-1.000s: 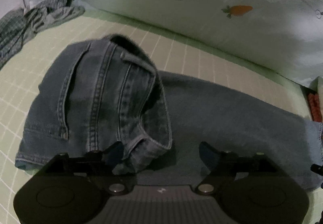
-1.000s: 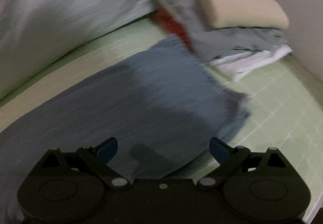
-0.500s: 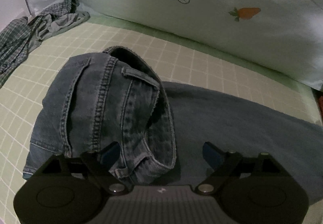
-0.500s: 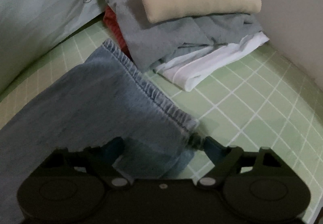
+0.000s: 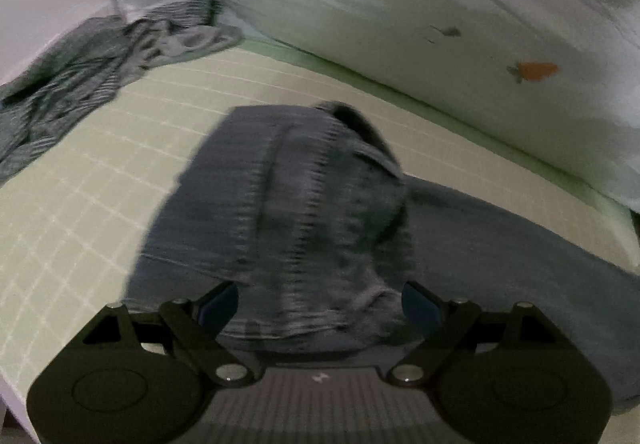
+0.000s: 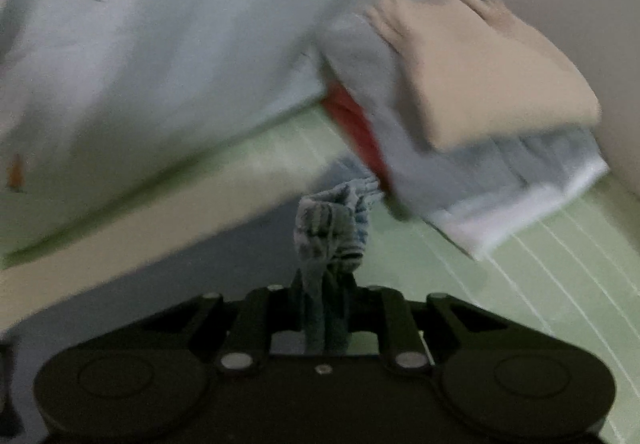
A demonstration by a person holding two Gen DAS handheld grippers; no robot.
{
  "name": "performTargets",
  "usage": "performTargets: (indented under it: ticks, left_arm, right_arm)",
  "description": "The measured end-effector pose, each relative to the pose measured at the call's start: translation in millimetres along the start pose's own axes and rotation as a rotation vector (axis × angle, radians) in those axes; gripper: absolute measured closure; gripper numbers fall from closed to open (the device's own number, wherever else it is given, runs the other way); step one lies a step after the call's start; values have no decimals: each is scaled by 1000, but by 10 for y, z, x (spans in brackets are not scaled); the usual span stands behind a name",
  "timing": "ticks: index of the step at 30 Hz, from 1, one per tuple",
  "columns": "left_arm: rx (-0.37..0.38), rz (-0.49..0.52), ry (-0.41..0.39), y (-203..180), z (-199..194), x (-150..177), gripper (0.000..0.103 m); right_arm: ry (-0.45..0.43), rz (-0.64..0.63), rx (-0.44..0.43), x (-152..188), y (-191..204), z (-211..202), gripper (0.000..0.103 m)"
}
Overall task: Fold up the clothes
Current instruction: 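Grasp the leg hems with the right gripper and fold them over the waistband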
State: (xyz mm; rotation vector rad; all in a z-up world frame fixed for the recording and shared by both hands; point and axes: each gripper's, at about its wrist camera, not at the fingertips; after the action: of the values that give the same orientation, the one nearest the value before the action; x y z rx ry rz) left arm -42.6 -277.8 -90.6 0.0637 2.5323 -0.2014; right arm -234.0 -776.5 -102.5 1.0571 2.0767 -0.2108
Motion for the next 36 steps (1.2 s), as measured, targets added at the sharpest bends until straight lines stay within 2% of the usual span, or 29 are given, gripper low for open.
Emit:
performTargets:
  ticks: [5, 10, 14, 17, 19, 21, 22, 24, 26, 29, 33, 36]
  left_arm:
    - [-9, -56, -7, 352, -139, -1, 14]
    - [-10, -45, 4, 644, -203, 31, 14]
    - [-9, -47, 20, 943, -212, 22, 14]
    - [-14, -45, 25, 1159, -216, -11, 14]
    - [-15, -43, 21, 1306, -220, -50, 14]
    - [-20, -41, 14, 1425, -212, -101, 14]
    - [-21, -41, 12, 1480, -199, -135, 14]
    - [-15, -42, 12, 1568, -156, -204, 13]
    - [-2, -47, 20, 1630, -94, -274, 13]
    - [17, -26, 36, 1647, 15, -359, 13]
    - [50, 17, 53, 1603, 144, -444, 13]
    - [78, 64, 71, 1556, 233, -472, 13]
  right_arm:
    - [-49, -46, -127, -105, 575, -236, 87]
    - [-56, -115, -284, 1, 1354, -414, 88]
    - [-5, -222, -369, 365, 2076, -471, 88]
    - [103, -297, -404, 867, 2517, -389, 87]
    - [198, -340, -398, 1236, 2735, -274, 86]
    - [281, -383, -339, 1615, 2894, -144, 83]
    - [249, -407, -318, 1716, 2945, -169, 77]
    - [259, -415, -299, 1722, 3037, -197, 72]
    - [254, -340, -304, 1630, 3024, -228, 62]
    - [214, -232, -301, 1536, 2947, -335, 60]
    - [149, -102, -282, 1448, 2864, -478, 49]
    - [128, -39, -220, 1412, 2809, -472, 38]
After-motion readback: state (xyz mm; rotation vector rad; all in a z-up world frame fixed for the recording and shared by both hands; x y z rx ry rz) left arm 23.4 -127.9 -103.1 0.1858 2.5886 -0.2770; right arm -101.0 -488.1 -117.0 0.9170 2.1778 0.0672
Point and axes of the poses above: each gripper's, at about its wrist camera, not at the fingertips, and z roughly the way its jaws point, y to its left, x to its underside, and after that the axes turned 1 degree about y, right-handed
